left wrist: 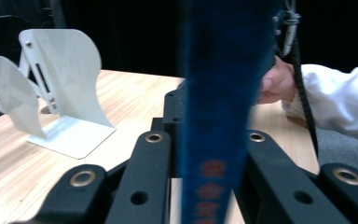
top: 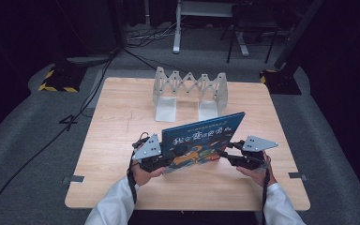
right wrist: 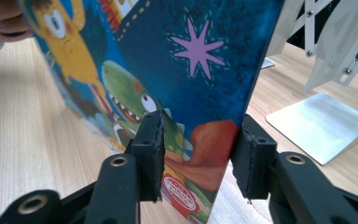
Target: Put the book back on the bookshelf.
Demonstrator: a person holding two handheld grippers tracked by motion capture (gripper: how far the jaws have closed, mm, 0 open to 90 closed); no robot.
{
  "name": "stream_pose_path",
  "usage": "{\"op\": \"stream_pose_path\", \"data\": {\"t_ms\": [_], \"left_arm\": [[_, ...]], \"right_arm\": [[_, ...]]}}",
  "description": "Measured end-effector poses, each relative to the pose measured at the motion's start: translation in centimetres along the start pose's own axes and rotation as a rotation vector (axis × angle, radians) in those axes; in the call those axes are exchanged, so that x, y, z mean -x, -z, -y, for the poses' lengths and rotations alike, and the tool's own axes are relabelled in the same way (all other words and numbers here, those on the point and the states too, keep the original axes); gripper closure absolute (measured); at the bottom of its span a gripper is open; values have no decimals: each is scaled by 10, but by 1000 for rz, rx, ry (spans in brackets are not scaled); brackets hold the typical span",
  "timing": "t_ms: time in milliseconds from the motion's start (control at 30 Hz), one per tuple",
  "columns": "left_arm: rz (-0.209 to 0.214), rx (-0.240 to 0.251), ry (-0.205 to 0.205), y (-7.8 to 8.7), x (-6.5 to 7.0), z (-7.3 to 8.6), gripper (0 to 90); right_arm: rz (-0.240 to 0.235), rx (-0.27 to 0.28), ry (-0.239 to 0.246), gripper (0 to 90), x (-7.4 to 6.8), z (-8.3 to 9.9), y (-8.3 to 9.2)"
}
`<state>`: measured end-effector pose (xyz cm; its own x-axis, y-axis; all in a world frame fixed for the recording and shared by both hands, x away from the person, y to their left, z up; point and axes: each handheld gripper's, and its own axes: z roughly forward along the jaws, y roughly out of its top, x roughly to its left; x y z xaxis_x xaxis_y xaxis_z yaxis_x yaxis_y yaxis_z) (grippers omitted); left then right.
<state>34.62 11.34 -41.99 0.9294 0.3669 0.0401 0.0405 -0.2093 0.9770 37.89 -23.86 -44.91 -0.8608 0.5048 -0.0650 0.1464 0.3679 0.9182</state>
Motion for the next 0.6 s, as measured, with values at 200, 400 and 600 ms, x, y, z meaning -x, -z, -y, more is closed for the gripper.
{"op": "stream_pose_path", "data": {"t_ms": [200, 400, 600], "left_arm": [[-29, -5, -7, -1, 1, 0, 828], [-63, -14, -21, 2, 1, -2, 829], [-75, -17, -19, 4, 2, -4, 829]], "right_arm": [[70, -48, -23, 456, 0, 2, -4], [110, -76, -79, 418, 6, 17, 6], [131, -132, -87, 357, 6, 33, 26]]}}
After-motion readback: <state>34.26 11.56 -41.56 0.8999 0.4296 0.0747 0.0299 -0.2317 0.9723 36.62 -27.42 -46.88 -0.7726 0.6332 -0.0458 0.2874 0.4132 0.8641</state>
